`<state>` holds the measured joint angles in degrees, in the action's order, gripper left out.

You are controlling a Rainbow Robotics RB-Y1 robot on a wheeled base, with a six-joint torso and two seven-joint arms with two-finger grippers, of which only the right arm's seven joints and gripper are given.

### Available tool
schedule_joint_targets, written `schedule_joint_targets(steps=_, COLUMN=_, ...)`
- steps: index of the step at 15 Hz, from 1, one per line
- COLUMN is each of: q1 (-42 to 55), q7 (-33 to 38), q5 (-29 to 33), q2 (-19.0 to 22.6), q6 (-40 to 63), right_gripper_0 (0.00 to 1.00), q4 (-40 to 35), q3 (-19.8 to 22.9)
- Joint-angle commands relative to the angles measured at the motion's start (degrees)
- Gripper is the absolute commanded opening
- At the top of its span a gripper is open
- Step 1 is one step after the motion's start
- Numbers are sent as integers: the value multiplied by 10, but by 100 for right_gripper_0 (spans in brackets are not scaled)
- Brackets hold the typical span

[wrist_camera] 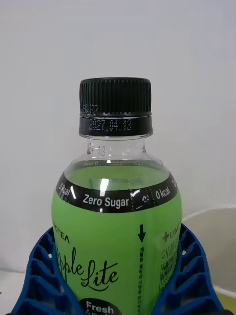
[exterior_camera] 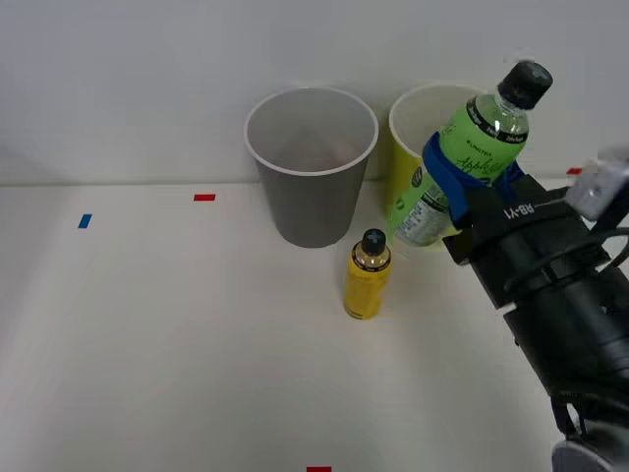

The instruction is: Put cans in the gray bin, plastic bottles in the light green bin

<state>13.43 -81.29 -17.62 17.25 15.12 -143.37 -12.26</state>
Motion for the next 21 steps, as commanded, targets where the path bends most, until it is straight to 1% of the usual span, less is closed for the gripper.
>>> schedule_joint_targets(steps=1, q1=-119, q7=12, q5=-3, q2=-52, q6=113, right_gripper_0=0, q4=24, q3=60)
schedule_joint_targets(steps=5, q1=-242, q7=3, q5=1, q2=-104, q6=105, right_gripper_0=0, q4=167, q3=109)
schedule_joint_targets(steps=7, q1=-279, q7=-11, q5=7, q2=-108, q6=105, right_gripper_0=0, q4=218, q3=130)
schedule_joint_targets(steps=9, q1=-305, q7=-23, q5=8, q2=-103, q6=105, right_gripper_0=0, q4=252, q3=145)
schedule_joint_targets(steps=13, q1=-330, q7=-42, q5=14, q2=-90, q6=105, right_gripper_0=0, q4=290, q3=157)
schedule_joint_targets(steps=18, q1=-385, q7=-58, q5=14, q2=-89, q6=105, right_gripper_0=0, q4=355, q3=193)
schedule_joint_targets(steps=21, q1=-394, q7=-70, q5=14, q2=-82, q6=106, right_gripper_0=0, q4=371, q3=202)
